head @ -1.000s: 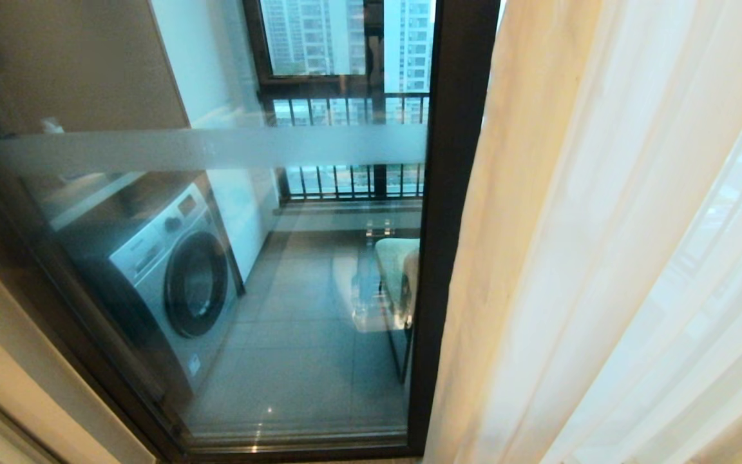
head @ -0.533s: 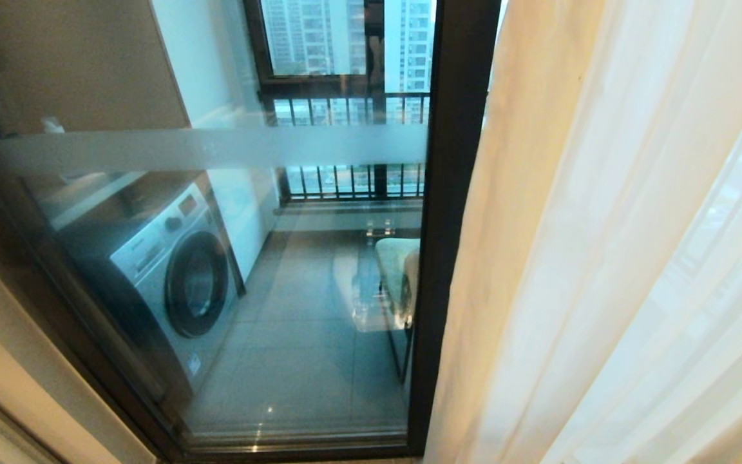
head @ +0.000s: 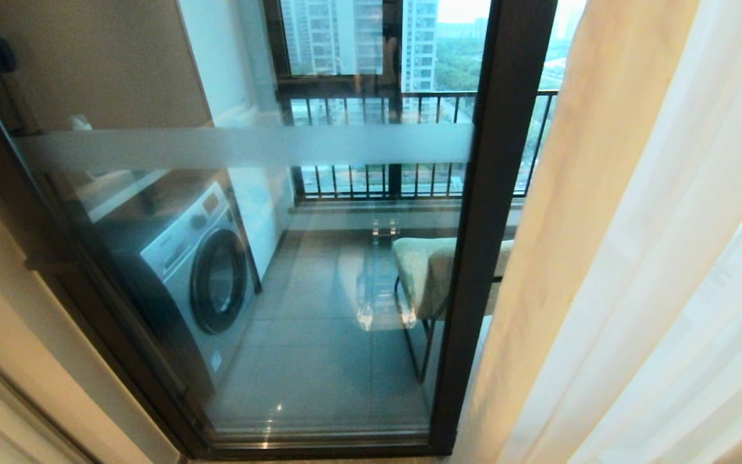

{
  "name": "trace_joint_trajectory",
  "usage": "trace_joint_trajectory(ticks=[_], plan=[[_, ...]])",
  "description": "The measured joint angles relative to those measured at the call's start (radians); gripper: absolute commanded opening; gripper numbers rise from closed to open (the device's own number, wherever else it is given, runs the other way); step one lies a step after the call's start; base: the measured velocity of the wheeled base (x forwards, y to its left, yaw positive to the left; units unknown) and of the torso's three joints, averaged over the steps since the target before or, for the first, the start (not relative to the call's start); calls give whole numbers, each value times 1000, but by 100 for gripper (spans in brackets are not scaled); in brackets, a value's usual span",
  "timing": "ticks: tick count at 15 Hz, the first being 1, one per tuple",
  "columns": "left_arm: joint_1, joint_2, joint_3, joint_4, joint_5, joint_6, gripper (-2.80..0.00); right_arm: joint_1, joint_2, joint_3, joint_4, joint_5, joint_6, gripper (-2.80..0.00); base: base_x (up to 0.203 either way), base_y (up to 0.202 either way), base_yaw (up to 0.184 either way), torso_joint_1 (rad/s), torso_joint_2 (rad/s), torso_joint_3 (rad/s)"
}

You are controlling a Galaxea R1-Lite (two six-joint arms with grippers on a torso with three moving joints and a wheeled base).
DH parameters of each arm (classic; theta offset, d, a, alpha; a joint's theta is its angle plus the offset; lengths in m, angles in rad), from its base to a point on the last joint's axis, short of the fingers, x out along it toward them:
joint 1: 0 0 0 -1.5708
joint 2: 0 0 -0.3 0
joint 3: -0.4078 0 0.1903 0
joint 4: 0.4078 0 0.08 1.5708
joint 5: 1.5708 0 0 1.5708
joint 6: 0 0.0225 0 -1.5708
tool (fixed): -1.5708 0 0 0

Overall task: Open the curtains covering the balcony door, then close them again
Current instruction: Close the inner curtains on both sides

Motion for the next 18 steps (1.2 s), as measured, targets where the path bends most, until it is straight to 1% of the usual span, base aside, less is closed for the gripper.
trace_joint_trajectory(ticks=[4,18], plan=[[0,0,0,0,0,-11,-280,0,0,0,0,0,0,-280,0,191,1,3,1,1],[0,0,0,0,5,-10,-280,0,0,0,0,0,0,-280,0,191,1,3,3,3]])
